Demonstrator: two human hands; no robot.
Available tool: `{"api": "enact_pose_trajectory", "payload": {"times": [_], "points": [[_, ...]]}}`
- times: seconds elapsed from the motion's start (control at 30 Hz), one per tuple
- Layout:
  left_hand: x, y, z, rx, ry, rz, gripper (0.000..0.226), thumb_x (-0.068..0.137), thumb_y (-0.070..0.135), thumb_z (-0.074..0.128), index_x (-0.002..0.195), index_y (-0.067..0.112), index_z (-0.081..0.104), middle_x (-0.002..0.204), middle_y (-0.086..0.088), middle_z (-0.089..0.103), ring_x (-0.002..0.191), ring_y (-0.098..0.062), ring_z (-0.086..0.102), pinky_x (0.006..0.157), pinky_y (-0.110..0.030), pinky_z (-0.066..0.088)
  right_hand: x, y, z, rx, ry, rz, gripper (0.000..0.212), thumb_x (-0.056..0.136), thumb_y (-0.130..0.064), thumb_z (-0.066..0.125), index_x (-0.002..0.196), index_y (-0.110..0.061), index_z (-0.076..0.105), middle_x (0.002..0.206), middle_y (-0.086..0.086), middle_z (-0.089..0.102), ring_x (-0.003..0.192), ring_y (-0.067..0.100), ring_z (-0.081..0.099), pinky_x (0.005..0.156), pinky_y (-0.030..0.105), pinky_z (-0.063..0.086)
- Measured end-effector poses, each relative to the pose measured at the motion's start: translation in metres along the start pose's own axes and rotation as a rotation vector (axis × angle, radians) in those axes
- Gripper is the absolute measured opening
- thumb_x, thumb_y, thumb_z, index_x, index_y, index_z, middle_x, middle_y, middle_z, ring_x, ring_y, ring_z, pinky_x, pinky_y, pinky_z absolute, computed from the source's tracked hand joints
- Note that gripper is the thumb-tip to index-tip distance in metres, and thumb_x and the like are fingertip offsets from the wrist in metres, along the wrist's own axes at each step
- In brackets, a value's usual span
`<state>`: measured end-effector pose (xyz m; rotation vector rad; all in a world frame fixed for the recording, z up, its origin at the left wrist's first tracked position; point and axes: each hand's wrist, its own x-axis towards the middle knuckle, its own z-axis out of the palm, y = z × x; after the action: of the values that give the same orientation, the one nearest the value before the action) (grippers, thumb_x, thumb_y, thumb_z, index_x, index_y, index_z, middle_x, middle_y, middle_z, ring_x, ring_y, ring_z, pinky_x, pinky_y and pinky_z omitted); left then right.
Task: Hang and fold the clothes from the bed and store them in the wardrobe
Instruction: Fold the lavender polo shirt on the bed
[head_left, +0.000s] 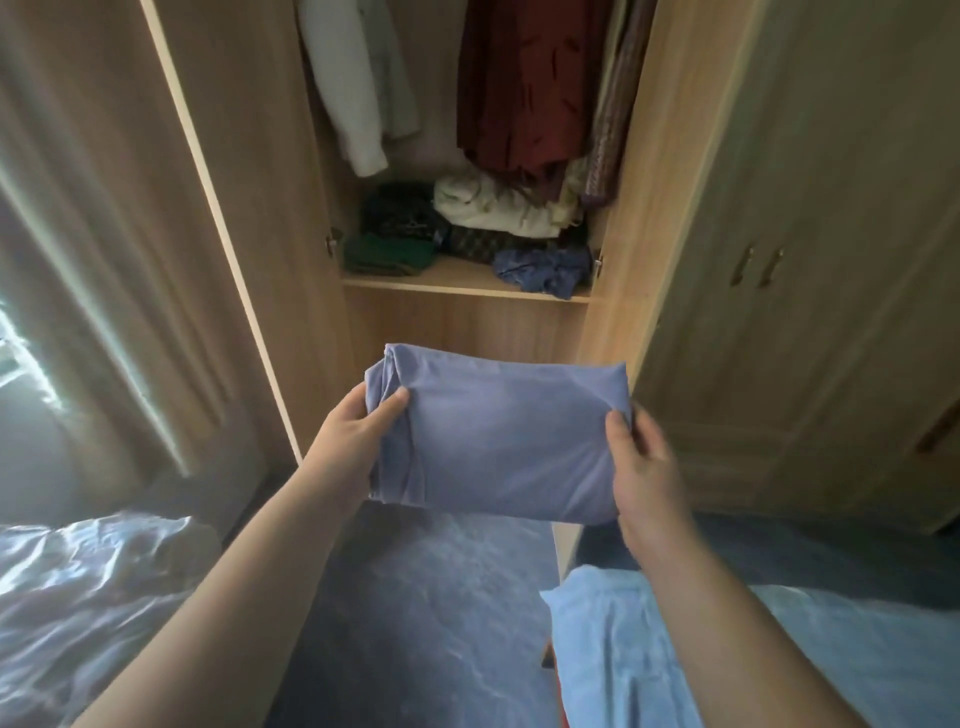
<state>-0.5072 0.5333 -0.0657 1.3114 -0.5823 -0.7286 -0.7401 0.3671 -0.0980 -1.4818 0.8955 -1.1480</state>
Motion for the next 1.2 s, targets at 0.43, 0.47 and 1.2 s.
{"api": "enact_pose_trajectory", "payload": {"times": [0.43, 0.47, 1.2], "points": [[0.266, -0.018, -0.043, 0.005, 0.110, 0.041, 0.024, 0.090, 0.047, 0.066, 0.114, 0.048, 0.066, 0.113, 0.011, 0.073, 0.103, -0.015, 0.071, 0.081, -0.042, 0.059, 0.246, 0.063, 0.156, -0.081, -0.157, 0.052, 0.034, 0.084, -0.064, 0.055, 0.111, -0.045, 0.065, 0.107, -0.018, 0.071, 0.099, 0.006, 0.067, 0.091, 0.047, 0.056], [0.294, -0.020, -0.047, 0.005, 0.092, 0.036, 0.022, 0.091, 0.047, 0.065, 0.113, 0.048, 0.066, 0.113, 0.011, 0.073, 0.103, -0.015, 0.071, 0.080, -0.042, 0.059, 0.266, 0.070, 0.171, -0.086, -0.144, 0.060, 0.033, 0.084, -0.064, 0.055, 0.110, -0.046, 0.064, 0.107, -0.020, 0.070, 0.099, 0.004, 0.067, 0.091, 0.046, 0.056], [0.766, -0.056, -0.027, 0.244, 0.065, -0.143, 0.030, 0.097, 0.039, 0.060, 0.124, 0.027, 0.063, 0.113, 0.006, 0.071, 0.105, -0.019, 0.068, 0.083, -0.036, 0.053, 0.641, 0.196, 0.343, -0.240, -0.025, 0.173, 0.011, 0.097, -0.030, 0.058, 0.097, -0.040, 0.063, 0.090, -0.024, 0.066, 0.082, -0.007, 0.064, 0.064, 0.016, 0.047]]}}
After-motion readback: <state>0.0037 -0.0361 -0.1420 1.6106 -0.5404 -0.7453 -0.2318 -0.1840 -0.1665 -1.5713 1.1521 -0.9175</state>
